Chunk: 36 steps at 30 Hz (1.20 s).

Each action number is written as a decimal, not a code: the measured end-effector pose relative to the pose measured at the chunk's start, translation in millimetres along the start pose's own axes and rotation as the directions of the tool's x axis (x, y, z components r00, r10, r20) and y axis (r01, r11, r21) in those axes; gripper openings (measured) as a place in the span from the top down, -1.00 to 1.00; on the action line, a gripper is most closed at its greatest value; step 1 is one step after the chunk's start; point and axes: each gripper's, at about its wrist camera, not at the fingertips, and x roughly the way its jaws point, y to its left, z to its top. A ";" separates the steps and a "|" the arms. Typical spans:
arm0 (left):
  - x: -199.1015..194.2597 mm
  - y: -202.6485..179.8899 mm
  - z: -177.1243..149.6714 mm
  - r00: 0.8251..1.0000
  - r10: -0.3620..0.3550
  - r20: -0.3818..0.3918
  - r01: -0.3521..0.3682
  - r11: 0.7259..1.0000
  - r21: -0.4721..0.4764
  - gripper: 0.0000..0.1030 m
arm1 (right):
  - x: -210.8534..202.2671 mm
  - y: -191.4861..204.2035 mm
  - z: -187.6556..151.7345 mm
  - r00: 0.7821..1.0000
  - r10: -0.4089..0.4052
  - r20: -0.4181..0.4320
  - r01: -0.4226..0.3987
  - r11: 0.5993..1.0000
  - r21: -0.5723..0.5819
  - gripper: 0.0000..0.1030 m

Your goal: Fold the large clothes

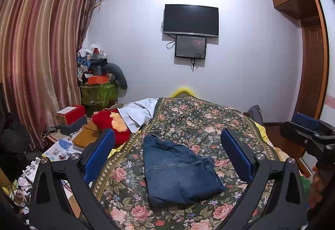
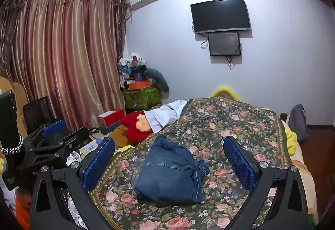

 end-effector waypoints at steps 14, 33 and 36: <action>-2.2 -6.4 0.3 1.000 -0.014 0.011 0.014 1.000 -0.003 -0.98 | 1.4 1.9 -4.1 1.000 -0.003 -0.005 0.003 1.000 -0.003 -1.00; -3.5 -11.7 1.7 0.999 -0.031 0.007 0.031 0.999 -0.012 -0.98 | 2.9 0.2 -3.1 1.000 -0.003 -0.004 0.003 1.000 -0.002 -1.00; -4.2 -12.8 1.8 0.999 -0.036 0.006 0.036 0.999 -0.012 -0.98 | 3.0 0.4 -3.1 1.000 -0.003 -0.004 0.003 1.000 -0.001 -1.00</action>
